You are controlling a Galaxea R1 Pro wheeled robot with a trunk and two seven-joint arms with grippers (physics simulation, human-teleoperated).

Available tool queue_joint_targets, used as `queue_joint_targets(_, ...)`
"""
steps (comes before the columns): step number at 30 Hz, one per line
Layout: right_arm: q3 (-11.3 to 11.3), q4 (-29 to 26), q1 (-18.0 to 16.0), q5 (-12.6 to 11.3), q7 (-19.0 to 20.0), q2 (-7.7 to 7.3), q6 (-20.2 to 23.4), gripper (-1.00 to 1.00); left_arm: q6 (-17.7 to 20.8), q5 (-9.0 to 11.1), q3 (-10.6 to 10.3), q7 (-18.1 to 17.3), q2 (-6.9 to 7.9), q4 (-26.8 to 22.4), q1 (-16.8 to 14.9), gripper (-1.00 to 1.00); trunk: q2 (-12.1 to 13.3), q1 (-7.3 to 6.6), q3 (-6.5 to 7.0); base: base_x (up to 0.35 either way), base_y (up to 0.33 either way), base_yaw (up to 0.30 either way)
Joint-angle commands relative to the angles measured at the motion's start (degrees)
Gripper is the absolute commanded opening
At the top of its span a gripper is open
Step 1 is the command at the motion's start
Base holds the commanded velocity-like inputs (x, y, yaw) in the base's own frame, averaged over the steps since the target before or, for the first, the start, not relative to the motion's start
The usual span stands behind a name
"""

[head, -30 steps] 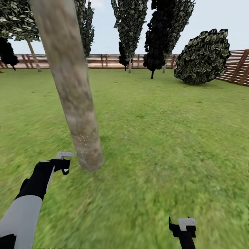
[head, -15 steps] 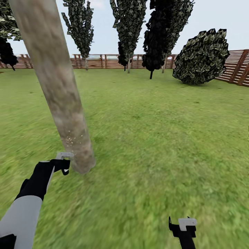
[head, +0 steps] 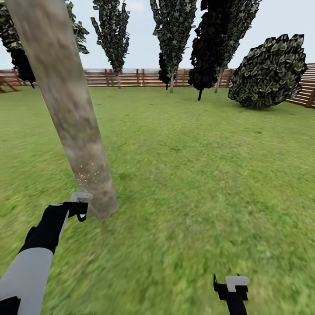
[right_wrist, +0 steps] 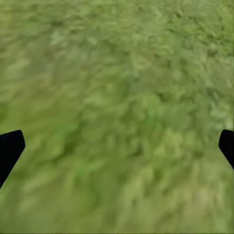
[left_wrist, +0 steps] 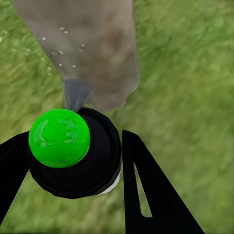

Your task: In the garden, pick up the pesticide atomizer on the floor and spray pesticide onto both trees until each tree trunk is fully covered.

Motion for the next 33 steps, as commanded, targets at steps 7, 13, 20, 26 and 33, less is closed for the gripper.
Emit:
queue_joint_targets(7, -0.29, 0.06, -0.03, 0.61, -0.39, 0.0, -0.11, 1.0, 0.16, -0.59, 0.09, -0.33, -0.14, -0.07, -0.07, -1.0, -0.02, 0.0, -0.05, 0.16, -0.255, 0.058)
queue_joint_targets(13, -0.37, 0.06, -0.03, 0.61, -0.43, -0.06, -0.11, 1.0, 0.1, -0.59, 0.15, -0.19, -0.08, -0.07, -0.06, -1.0, -0.02, 0.0, -0.05, 0.163, -0.246, 0.001)
queue_joint_targets(20, -0.32, 0.06, -0.03, 0.61, -0.4, 0.0, -0.11, 1.0, 0.02, -0.49, 0.24, 4.13, 0.04, 0.41, 0.7, -1.0, -0.02, 0.0, -0.05, 0.025, -0.269, 0.062)
queue_joint_targets(26, -0.29, 0.06, -0.03, 0.62, -0.4, 0.0, -0.11, 1.0, -0.3, 0.04, 3.2, 5.04, -0.03, 1.29, 2.62, -1.0, -0.02, 0.0, -0.05, 0.004, -0.273, 0.266)
queue_joint_targets(33, -0.29, 0.06, -0.03, 0.61, -0.4, 0.0, -0.12, 1.0, -0.45, -0.13, 4.53, 5.17, -0.21, 2.38, 2.71, -1.0, -0.02, 0.0, -0.05, 0.174, -0.23, 0.237)
